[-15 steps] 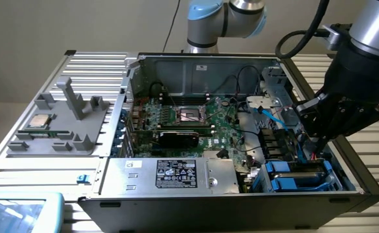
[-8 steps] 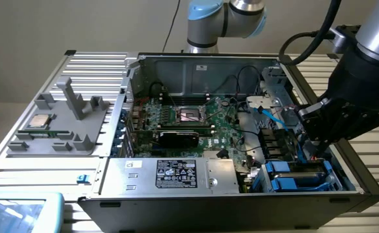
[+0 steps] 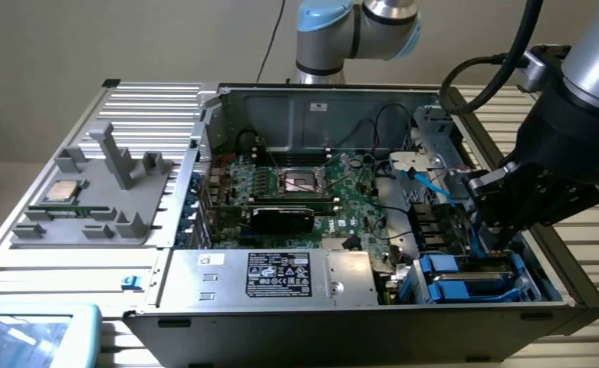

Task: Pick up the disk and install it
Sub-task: 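Insert the second disk wire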

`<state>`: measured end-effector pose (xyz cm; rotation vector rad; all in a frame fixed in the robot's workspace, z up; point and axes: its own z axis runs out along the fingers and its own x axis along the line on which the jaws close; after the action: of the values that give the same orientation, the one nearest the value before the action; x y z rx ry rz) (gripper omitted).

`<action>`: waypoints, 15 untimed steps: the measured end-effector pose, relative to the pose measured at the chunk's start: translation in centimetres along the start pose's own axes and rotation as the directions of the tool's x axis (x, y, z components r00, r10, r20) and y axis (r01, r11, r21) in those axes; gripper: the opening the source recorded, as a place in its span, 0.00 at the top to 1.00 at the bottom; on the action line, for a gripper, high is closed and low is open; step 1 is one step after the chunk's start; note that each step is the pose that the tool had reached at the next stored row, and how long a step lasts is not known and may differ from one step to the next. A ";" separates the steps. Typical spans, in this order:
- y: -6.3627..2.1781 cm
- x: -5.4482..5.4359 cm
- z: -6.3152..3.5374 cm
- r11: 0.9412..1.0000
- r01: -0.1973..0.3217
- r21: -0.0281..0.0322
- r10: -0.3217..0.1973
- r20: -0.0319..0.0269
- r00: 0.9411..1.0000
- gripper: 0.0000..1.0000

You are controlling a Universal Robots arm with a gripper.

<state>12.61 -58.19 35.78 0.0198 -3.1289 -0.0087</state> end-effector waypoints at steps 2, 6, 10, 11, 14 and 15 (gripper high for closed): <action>-0.13 0.0 0.28 1.000 0.000 -0.001 0.000 -0.002 1.000 0.89; -0.26 0.1 0.94 1.000 -0.001 -0.002 0.001 -0.005 1.000 0.89; -0.34 0.1 1.65 1.000 -0.003 -0.002 0.003 -0.006 1.000 0.89; -0.37 0.1 1.82 1.000 -0.003 -0.001 0.003 -0.006 1.000 0.89; -0.39 0.1 2.25 1.000 -0.004 0.001 0.004 -0.007 1.000 0.89; -0.39 0.1 2.39 1.000 -0.004 0.000 0.004 -0.008 1.000 0.89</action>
<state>12.47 -58.57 33.39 0.0142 -3.1212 -0.0094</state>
